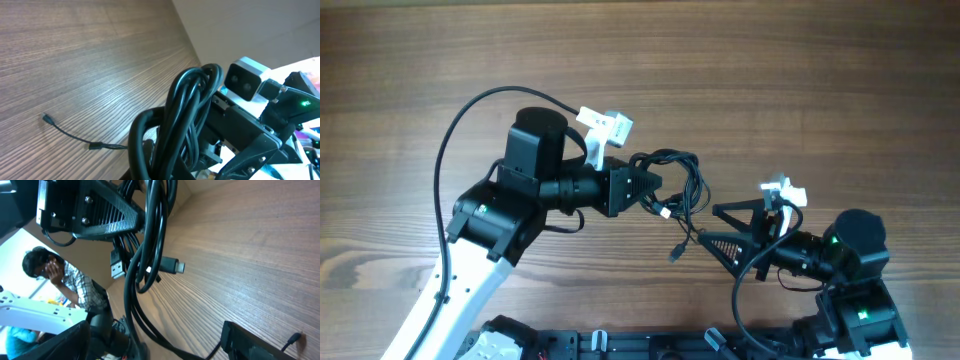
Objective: Untangle cables
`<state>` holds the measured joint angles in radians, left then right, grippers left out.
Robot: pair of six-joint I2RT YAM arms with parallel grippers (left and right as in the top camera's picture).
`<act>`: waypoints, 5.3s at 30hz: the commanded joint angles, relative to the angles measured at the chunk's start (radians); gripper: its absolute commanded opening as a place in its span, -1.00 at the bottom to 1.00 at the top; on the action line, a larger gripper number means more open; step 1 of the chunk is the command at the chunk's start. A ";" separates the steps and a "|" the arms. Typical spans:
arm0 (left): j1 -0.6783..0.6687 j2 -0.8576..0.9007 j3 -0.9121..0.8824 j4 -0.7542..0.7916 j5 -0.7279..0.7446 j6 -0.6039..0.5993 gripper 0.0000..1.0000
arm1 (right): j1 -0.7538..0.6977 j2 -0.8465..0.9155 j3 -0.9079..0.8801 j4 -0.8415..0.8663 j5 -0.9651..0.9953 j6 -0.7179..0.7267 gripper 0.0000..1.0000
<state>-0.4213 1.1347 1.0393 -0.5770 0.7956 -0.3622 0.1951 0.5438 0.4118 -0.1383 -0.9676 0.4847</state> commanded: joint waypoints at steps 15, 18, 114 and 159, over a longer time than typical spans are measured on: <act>0.005 0.032 0.013 0.185 0.006 -0.178 -0.92 | -0.002 0.365 0.001 0.299 -0.199 0.080 0.30; 0.005 0.032 0.013 0.185 -0.031 -0.179 -0.92 | -0.002 0.406 0.001 0.415 -0.261 0.142 0.19; 0.003 0.064 0.013 0.034 0.129 0.124 -0.92 | -0.047 0.416 0.001 0.601 0.023 0.347 0.64; -0.148 0.064 0.013 0.029 -0.192 0.120 -0.92 | -0.060 0.547 0.001 0.305 0.531 0.395 0.99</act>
<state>-0.5640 1.2179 1.0386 -0.4824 0.8871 -0.2623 0.1402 1.0893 0.4149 0.1677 -0.3771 0.8406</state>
